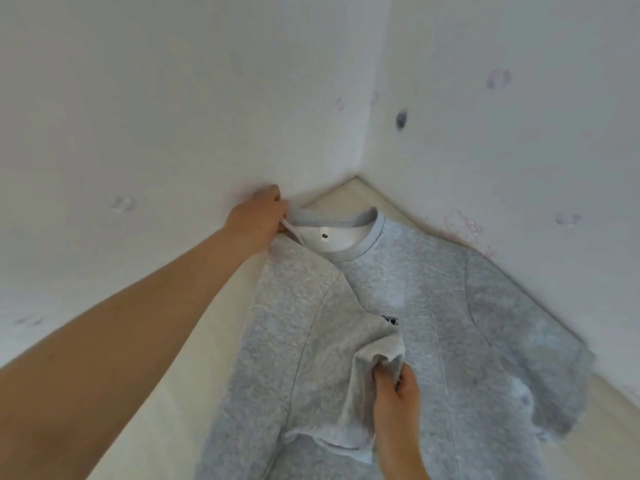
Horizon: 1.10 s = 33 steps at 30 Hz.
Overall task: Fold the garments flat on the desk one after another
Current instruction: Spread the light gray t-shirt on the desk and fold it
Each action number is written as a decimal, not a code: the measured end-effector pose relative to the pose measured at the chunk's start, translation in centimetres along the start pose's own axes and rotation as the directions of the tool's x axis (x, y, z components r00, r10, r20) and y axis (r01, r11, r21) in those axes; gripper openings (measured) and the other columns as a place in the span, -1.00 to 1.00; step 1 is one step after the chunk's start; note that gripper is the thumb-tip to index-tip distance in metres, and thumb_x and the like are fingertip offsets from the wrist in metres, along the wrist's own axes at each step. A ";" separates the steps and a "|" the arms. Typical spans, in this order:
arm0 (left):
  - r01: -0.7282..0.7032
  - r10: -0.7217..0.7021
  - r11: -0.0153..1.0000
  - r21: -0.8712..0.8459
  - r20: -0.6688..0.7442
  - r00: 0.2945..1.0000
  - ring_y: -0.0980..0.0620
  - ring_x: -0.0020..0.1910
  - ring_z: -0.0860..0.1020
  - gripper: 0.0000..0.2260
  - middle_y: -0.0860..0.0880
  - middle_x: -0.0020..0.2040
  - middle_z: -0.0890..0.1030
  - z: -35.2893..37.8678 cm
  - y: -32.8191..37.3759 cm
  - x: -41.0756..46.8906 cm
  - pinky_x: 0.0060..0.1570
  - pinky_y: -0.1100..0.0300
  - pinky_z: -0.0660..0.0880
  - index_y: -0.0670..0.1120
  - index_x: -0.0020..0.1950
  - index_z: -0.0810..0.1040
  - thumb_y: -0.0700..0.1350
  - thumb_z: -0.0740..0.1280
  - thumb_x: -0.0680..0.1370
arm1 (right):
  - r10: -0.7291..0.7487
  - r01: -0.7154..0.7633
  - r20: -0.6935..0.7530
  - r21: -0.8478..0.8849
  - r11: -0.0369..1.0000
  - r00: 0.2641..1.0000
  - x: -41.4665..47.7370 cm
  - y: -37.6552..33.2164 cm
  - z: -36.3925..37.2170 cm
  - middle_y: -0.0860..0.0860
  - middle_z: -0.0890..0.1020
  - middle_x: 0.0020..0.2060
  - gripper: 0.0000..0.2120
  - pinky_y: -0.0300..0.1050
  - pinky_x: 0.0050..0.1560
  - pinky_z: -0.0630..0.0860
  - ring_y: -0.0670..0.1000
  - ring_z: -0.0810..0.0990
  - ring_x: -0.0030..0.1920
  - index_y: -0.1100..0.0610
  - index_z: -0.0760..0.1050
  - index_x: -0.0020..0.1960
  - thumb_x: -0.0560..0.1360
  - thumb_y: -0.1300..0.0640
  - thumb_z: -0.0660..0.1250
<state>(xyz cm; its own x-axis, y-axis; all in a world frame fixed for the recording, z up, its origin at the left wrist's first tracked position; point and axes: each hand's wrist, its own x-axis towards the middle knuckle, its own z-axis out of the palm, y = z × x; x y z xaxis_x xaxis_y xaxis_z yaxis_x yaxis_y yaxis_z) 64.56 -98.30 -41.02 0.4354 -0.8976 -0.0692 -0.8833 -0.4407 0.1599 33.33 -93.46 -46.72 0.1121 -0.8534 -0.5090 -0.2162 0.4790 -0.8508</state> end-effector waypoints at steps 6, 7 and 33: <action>-0.336 0.343 0.901 0.273 0.023 0.939 -0.11 0.30 0.27 -0.61 0.02 0.43 0.31 2.0 1.0 -1.1 0.15 0.09 0.24 0.03 0.26 0.49 -0.32 0.23 0.51 | -0.015 0.042 0.216 -0.124 0.991 0.976 -1.1 -3.1 0.1 -0.07 0.59 -0.06 -0.43 -0.27 -0.22 0.43 -0.12 0.60 -0.11 -0.10 0.22 0.32 0.41 -0.30 0.27; -0.393 0.389 0.878 0.274 0.071 0.918 -0.06 0.28 0.28 -0.64 0.08 0.37 0.39 2.4 1.2 -1.2 0.13 0.14 0.20 0.06 0.26 0.49 -0.27 0.24 0.54 | -0.020 0.054 0.235 -0.139 0.989 0.972 -1.2 -3.2 0.3 -0.10 0.59 -0.02 -0.29 -0.29 -0.19 0.43 -0.14 0.60 -0.07 -0.13 0.17 0.38 0.34 -0.34 0.30; -0.051 0.082 0.984 -0.170 0.176 0.981 -0.07 -0.01 0.55 -0.80 -0.10 0.01 0.61 1.5 -2.5 -1.7 -0.06 0.14 0.43 -0.16 0.02 0.63 -0.25 0.47 0.41 | -0.114 0.117 0.051 -0.065 0.991 0.992 1.4 -3.5 -0.1 -0.09 0.56 -0.05 -0.50 -0.34 -0.31 0.49 -0.09 0.61 -0.13 -0.02 0.26 0.21 0.43 0.22 0.47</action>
<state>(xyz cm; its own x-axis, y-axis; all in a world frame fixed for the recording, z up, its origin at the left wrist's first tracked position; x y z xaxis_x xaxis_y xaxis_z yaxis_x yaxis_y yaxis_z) 65.82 -95.68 -42.78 0.3243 -0.9180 -0.2284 -0.8621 -0.3861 0.3282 34.16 -96.35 -44.45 0.1851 -0.8909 -0.4147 -0.2644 0.3613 -0.8942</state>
